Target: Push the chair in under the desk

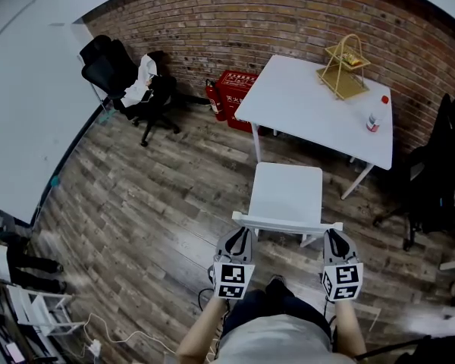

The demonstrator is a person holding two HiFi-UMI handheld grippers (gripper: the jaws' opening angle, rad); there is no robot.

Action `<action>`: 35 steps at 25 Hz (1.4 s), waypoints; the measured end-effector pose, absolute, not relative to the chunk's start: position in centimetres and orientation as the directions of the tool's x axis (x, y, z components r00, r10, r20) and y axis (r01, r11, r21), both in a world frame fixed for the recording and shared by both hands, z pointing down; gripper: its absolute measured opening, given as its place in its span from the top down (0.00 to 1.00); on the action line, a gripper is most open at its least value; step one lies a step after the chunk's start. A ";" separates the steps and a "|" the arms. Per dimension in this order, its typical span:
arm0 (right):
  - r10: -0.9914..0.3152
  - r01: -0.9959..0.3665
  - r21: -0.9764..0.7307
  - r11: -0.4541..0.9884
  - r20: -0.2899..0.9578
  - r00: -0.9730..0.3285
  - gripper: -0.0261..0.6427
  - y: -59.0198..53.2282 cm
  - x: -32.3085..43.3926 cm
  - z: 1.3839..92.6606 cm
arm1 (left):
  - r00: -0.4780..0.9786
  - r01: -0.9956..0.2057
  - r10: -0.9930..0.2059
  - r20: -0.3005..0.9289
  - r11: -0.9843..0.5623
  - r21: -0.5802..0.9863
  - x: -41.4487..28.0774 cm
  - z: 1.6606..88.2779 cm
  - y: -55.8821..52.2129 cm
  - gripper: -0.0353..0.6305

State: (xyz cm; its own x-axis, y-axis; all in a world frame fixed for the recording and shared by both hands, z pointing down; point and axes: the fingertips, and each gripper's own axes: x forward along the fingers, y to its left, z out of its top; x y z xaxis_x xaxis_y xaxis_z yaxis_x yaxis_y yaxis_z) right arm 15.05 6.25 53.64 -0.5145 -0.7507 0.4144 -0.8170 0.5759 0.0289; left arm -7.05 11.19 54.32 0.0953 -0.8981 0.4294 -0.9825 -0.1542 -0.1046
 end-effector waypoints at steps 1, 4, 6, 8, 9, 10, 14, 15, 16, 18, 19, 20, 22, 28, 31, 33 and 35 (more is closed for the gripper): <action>-0.749 -0.819 0.023 0.573 0.422 -0.512 0.93 6.0 15.5 53.9 | 0.090 -0.984 -0.897 0.434 -0.147 -0.101 -7.1 54.4 11.0 0.91; -0.743 -0.827 0.003 0.562 0.440 -0.504 0.79 5.4 16.6 54.6 | 0.076 -0.986 -0.893 0.444 -0.134 -0.100 -7.3 54.7 10.6 0.91; -0.745 -0.833 -0.005 0.553 0.444 -0.498 0.79 5.0 17.3 55.0 | 0.066 -0.986 -0.889 0.452 -0.128 -0.108 -7.5 54.9 10.4 0.91; -0.741 -0.833 -0.011 0.553 0.450 -0.498 0.79 4.6 17.8 55.4 | 0.055 -0.986 -0.886 0.460 -0.122 -0.117 -7.8 55.1 10.2 0.91; -0.734 -0.830 -0.015 0.558 0.457 -0.502 0.77 4.4 17.9 55.7 | 0.051 -0.986 -0.884 0.465 -0.119 -0.118 -7.9 55.2 10.2 0.91; -0.723 -0.823 -0.019 0.568 0.466 -0.510 0.74 4.3 18.0 56.0 | 0.049 -0.986 -0.880 0.473 -0.119 -0.119 -8.1 55.3 10.2 0.91; -0.666 -0.774 -0.033 0.632 0.488 -0.564 0.58 4.5 17.4 57.5 | 0.066 -0.982 -0.856 0.513 -0.147 -0.118 -8.4 56.7 10.4 0.87; -0.657 -0.762 -0.023 0.648 0.490 -0.573 0.57 4.5 17.4 57.8 | 0.075 -0.980 -0.848 0.524 -0.159 -0.118 -8.3 57.2 10.4 0.86; -0.648 -0.750 -0.010 0.662 0.495 -0.579 0.56 4.4 17.5 58.0 | 0.082 -0.978 -0.842 0.533 -0.170 -0.118 -8.3 57.8 10.3 0.85; -0.628 -0.725 0.015 0.689 0.510 -0.587 0.54 4.3 17.6 58.7 | 0.094 -0.975 -0.833 0.545 -0.187 -0.117 -8.5 58.5 10.0 0.78; -0.619 -0.714 0.025 0.700 0.520 -0.589 0.53 4.2 17.7 59.2 | 0.099 -0.975 -0.830 0.548 -0.192 -0.115 -8.7 58.7 9.8 0.75; -0.611 -0.705 0.034 0.708 0.529 -0.588 0.52 4.1 17.9 59.7 | 0.103 -0.974 -0.827 0.553 -0.196 -0.111 -9.0 58.9 9.6 0.73; -0.601 -0.696 0.044 0.716 0.547 -0.583 0.51 3.8 18.1 60.5 | 0.109 -0.972 -0.818 0.565 -0.208 -0.113 -9.5 59.4 9.2 0.69; -0.525 -0.632 0.020 0.775 0.578 -0.625 0.46 3.2 17.9 62.2 | 0.158 -0.963 -0.801 0.577 -0.255 -0.090 -10.4 60.6 8.0 0.59; -0.471 -0.572 0.020 0.820 0.591 -0.655 0.42 3.4 17.4 63.0 | 0.213 -0.946 -0.782 0.585 -0.314 -0.075 -10.3 61.3 7.5 0.47; -0.451 -0.563 0.006 0.826 0.604 -0.657 0.42 3.3 17.5 63.4 | 0.234 -0.936 -0.770 0.594 -0.343 -0.075 -10.4 61.8 7.3 0.42; -0.442 -0.569 -0.006 0.822 0.623 -0.646 0.41 3.0 17.8 63.9 | 0.241 -0.934 -0.760 0.603 -0.351 -0.070 -10.6 62.3 7.1 0.41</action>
